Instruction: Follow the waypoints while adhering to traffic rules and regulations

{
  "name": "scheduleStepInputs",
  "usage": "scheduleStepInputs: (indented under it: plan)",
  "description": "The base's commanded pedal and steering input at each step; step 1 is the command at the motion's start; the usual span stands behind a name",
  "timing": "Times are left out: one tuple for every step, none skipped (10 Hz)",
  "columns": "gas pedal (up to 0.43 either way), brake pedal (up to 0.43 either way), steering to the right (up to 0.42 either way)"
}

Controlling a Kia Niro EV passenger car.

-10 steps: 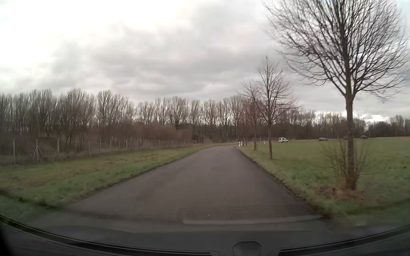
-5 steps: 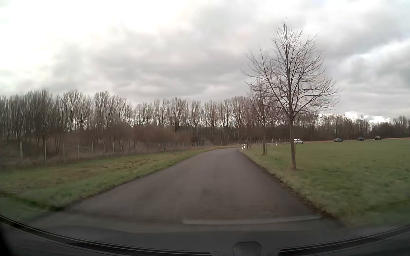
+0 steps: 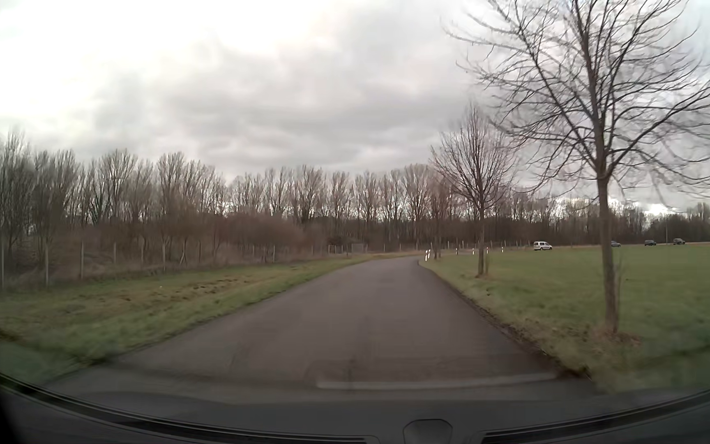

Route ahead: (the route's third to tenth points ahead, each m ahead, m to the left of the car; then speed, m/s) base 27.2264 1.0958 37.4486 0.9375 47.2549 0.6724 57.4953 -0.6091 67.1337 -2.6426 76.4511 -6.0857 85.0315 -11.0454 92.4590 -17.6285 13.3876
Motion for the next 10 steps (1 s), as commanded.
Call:
scheduleStepInputs:
  plan:
    - [0.157,0.0,-0.001]
    - [0.169,0.0,-0.001]
    - [0.169,0.0,-0.001]
    - [0.169,0.0,0.0]
    - [0.169,0.0,0.0]
    - [0.169,0.0,0.0]
    - [0.169,0.0,0.0]
    - [0.169,0.0,0.0]
    - [0.169,0.0,0.0]
    - [0.169,0.0,0.0]
